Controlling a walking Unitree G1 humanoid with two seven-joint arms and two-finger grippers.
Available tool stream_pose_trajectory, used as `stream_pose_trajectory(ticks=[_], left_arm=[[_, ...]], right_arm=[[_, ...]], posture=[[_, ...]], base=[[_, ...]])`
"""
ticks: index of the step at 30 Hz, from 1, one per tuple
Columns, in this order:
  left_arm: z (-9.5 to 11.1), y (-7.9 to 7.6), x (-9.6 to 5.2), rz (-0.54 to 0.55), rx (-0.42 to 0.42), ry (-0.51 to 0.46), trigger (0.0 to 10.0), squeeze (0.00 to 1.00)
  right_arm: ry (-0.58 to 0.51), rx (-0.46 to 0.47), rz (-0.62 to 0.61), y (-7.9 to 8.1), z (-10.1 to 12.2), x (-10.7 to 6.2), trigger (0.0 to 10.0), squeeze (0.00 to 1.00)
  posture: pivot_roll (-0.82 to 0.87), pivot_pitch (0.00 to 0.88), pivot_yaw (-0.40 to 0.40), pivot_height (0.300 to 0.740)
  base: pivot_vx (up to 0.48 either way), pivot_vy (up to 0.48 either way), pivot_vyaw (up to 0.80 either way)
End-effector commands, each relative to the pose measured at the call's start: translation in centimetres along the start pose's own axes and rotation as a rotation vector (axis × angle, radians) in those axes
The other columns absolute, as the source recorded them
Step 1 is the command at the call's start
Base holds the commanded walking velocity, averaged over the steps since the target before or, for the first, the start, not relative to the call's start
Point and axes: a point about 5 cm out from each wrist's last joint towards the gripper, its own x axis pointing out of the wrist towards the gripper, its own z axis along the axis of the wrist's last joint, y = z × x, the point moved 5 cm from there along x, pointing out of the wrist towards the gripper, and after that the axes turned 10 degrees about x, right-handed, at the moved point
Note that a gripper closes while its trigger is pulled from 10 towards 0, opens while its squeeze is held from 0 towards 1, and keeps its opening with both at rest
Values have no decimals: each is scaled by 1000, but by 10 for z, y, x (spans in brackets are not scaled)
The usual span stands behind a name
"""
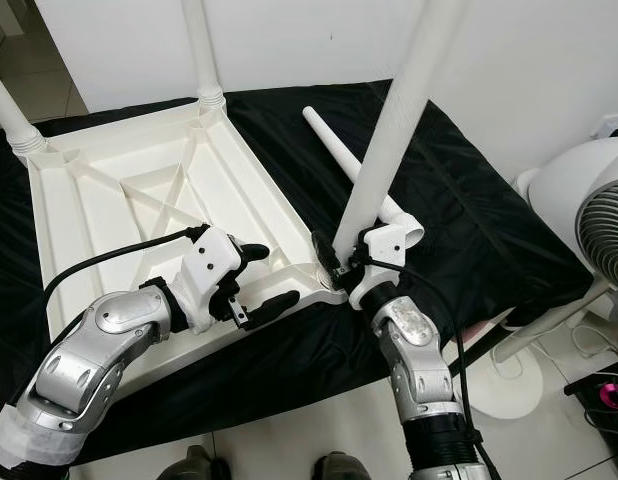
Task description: Building children table
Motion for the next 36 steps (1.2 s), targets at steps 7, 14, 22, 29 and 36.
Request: stream_pose_trajectory(ticks=[7,14,22,29,36], left_arm=[[4,1,0,6,9,-10,10000,0],[5,2,1,6,12,-12,10000,0],[5,4,0,19,13,-10,10000,0],[5,6,-1,25,17,-7,10000,0],[6,8,-1,26,24,-6,10000,0]], right_arm=[[130,101,-52,-6,-15,0,10000,0],[153,38,-27,-4,-8,3,10000,0],[85,-292,74,12,-22,-11,10000,0],[96,-297,98,17,-29,-21,10000,0],[92,-221,58,10,-38,-27,10000,0]], posture=[[-73,68,29,740],[-76,67,31,740],[-70,72,26,740],[-71,74,30,740],[-73,69,36,740]], base=[[0,0,0],[0,0,0],[0,0,0],[0,0,0],[0,0,0]])
